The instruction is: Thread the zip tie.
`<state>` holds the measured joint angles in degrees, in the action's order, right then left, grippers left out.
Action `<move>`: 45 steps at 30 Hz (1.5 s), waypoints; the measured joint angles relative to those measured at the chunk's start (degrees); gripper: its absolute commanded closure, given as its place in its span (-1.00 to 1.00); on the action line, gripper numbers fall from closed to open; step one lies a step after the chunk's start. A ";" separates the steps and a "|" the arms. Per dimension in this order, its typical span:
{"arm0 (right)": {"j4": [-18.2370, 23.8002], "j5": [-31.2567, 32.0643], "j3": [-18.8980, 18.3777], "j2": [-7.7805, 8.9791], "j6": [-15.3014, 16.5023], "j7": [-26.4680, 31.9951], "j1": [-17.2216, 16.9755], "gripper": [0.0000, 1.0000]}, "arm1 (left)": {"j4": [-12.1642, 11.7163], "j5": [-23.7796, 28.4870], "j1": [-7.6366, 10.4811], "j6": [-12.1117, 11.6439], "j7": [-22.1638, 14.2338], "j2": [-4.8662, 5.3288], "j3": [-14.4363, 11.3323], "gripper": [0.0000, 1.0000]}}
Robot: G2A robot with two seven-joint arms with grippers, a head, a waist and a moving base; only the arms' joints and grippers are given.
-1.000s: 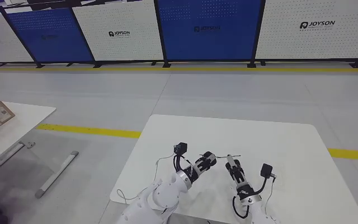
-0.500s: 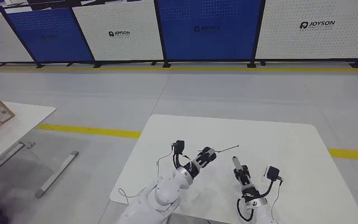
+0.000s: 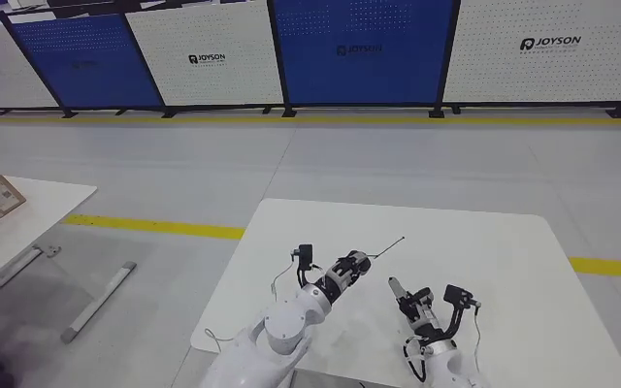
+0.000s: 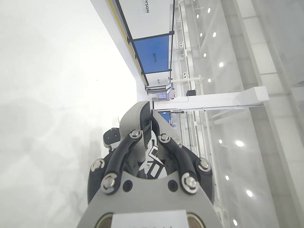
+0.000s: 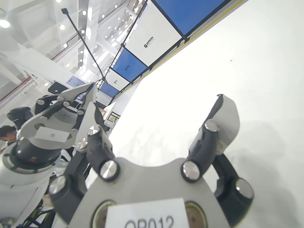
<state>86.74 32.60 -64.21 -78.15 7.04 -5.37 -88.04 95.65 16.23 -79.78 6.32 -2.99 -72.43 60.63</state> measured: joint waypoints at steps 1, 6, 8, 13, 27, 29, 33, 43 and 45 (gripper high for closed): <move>0.00 0.01 0.00 0.00 0.00 0.02 0.00 -1.00 | 0.00 -0.01 0.00 0.01 0.02 0.00 0.00 1.00; -0.31 2.83 0.11 0.24 -0.55 1.82 0.54 -1.00 | 0.12 0.44 -0.12 -0.12 -0.20 -0.03 -0.05 1.00; -0.21 8.40 0.34 0.55 -1.55 2.94 1.02 -1.00 | 0.50 1.56 -0.37 -0.33 -0.88 -0.04 0.25 1.00; 0.66 21.21 1.27 0.97 -4.02 0.96 0.94 -1.00 | 1.28 2.73 -0.84 0.46 -2.23 0.16 1.47 1.00; -0.32 17.67 0.98 0.87 -1.08 1.55 1.52 -1.00 | 2.18 2.25 -1.48 0.17 -4.97 0.30 0.89 1.00; -0.15 17.66 1.07 0.84 -1.03 1.54 1.55 -0.32 | 2.59 2.32 -1.78 0.28 -5.43 0.37 1.00 1.00; 0.01 18.24 1.47 0.76 -1.43 2.05 1.74 0.18 | 2.99 1.93 -2.14 0.29 -5.96 0.45 0.94 1.00; 0.58 18.75 1.87 0.73 1.04 1.03 1.85 0.38 | 3.26 0.54 -2.11 0.76 -7.37 0.49 -0.34 1.00; 0.74 19.14 1.90 0.76 1.50 0.96 1.81 0.42 | 3.17 0.41 -2.04 0.77 -7.41 0.47 -0.55 1.00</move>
<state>87.48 51.74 -62.31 -77.39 8.54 -4.41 -86.23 98.83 16.63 -81.81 7.09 -10.40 -71.96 60.08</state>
